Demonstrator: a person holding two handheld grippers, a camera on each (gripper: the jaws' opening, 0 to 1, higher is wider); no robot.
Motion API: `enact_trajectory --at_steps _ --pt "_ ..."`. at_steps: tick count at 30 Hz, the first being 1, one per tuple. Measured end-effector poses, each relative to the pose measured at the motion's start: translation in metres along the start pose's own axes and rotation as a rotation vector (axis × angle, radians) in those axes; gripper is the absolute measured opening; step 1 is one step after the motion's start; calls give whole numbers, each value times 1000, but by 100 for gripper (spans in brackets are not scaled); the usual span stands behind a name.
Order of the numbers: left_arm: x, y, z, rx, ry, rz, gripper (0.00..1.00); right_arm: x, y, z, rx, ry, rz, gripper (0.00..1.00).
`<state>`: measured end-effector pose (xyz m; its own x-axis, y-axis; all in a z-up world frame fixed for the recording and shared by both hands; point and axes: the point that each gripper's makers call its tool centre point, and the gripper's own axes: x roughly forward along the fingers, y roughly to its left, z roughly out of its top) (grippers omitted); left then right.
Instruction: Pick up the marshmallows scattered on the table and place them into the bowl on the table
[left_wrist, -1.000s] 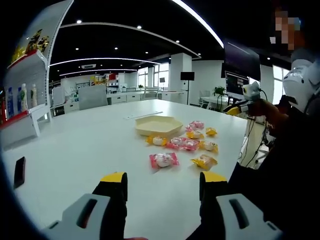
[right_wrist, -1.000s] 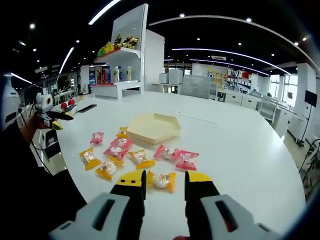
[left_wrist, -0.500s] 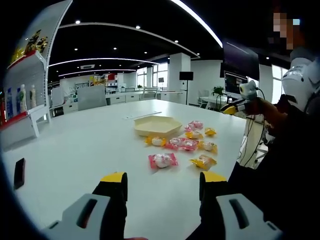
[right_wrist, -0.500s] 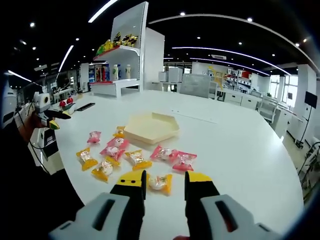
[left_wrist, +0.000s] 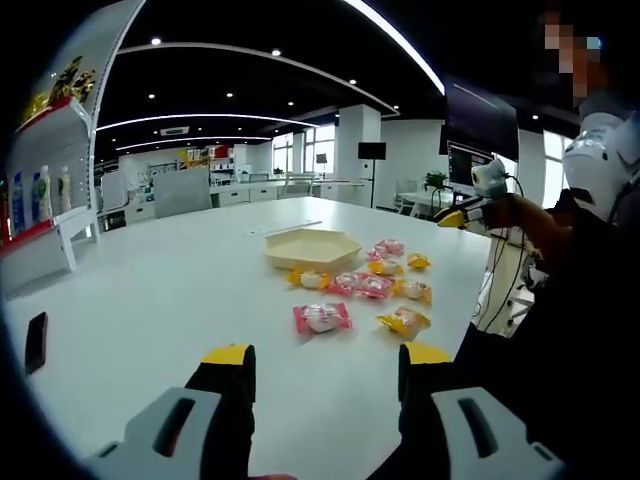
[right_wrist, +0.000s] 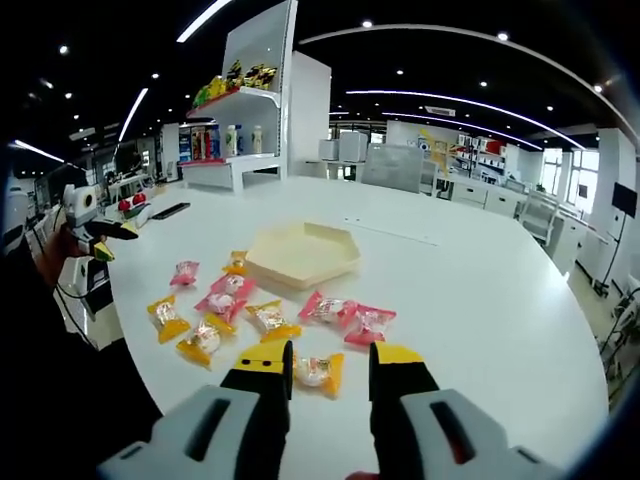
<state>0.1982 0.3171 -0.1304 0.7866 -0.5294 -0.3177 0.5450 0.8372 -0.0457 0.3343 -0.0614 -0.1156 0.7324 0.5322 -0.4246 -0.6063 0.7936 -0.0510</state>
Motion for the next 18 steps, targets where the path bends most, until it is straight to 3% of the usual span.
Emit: enact_trajectory --at_steps 18 --pt "-4 0 -2 -7 -2 6 57 12 -2 7 -8 0 6 31"
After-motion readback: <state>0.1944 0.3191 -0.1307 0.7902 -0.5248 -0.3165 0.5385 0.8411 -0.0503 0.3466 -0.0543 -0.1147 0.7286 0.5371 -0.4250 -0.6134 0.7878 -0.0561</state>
